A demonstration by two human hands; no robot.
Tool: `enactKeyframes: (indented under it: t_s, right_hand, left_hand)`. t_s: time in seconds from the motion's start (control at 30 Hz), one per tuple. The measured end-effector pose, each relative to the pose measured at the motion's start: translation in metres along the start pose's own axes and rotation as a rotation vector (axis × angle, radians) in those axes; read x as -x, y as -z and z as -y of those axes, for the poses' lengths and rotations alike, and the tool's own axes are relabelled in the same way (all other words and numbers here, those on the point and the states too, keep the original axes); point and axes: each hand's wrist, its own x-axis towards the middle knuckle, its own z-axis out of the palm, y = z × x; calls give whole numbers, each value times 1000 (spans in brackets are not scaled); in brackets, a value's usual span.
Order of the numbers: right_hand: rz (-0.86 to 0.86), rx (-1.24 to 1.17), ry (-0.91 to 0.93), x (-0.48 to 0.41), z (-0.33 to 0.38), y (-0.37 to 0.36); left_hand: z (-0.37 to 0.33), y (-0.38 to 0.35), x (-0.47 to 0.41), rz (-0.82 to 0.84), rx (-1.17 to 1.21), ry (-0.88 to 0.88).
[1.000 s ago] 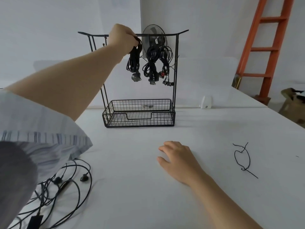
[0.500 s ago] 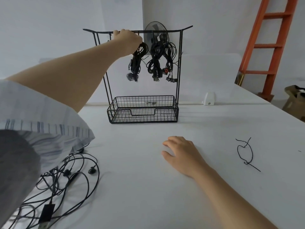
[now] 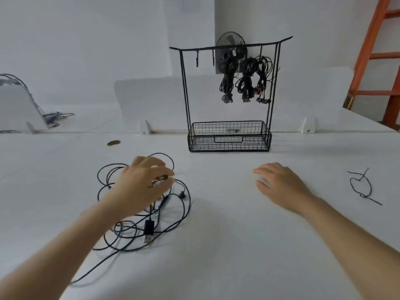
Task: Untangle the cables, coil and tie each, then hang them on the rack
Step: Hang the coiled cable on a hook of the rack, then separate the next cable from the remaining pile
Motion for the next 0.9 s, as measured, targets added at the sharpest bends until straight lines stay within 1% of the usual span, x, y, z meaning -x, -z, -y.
enactKeyframes:
  t_s: [0.03,0.1,0.13,0.2,0.23,0.27,0.3,0.33,0.37,0.4,0.43,0.47,0.5,0.57,0.6,0.67,0.73,0.77,0.8,0.87,0.9]
  right_hand:
    - [-13,7,30,5,15,1]
    - [-37,-90,59,15,44,1]
    - [-30,-221,63,18,65,-2]
    - [79,-554,13,19,114,-1]
    - [128,-683,-16,13,133,-3]
    - [161,-717,-27,7,149,-4]
    - [183,-679,-4,0,160,-5]
    - [178,-585,15,-7,169,-4]
    - [138,-461,24,-13,174,1]
    - [64,-361,18,-19,175,7]
    - [-26,-339,-6,-25,175,19]
    - [-117,-428,-50,-30,173,35]
    - [-213,-624,-109,-33,173,55]
    - [-373,-1146,-206,-38,173,101]
    - [-424,-1390,-223,-39,173,122]
    - [-444,-1793,-225,-35,173,154]
    - [-428,-2087,-182,-28,174,178]
    - [-451,-2175,-139,-24,174,189]
    - [-489,-2232,-98,-21,173,199]
    - [-563,-2271,-30,-17,169,218]
    - [-589,-2243,-15,-15,168,226]
  left_hand:
    - [7,-1,17,-12,-66,48]
    - [11,-10,28,-20,-172,42]
    - [14,-11,29,-30,-193,26]
    - [15,-13,27,-36,-189,-23]
    - [16,-14,25,-38,-178,-57]
    - [17,-15,26,-49,-147,-96]
    - [19,-17,28,-65,-108,-127]
    - [22,-17,31,-93,-71,-162]
    - [24,-17,34,-119,-36,-179]
    - [29,-17,34,-142,-11,-177]
    - [35,-14,34,-160,-8,-157]
    - [39,-13,33,-181,-40,-143]
    - [42,-13,32,-218,-93,-150]
    - [46,-14,28,-330,-137,-148]
    - [47,-15,26,-391,-137,-125]
    - [46,-17,24,-498,-64,-80]
    - [48,-19,23,-562,71,-53]
    - [48,-18,23,-548,109,-23]
    - [50,-18,23,-495,114,25]
    - [56,-23,21,-285,94,170]
    - [57,-25,21,-173,120,233]
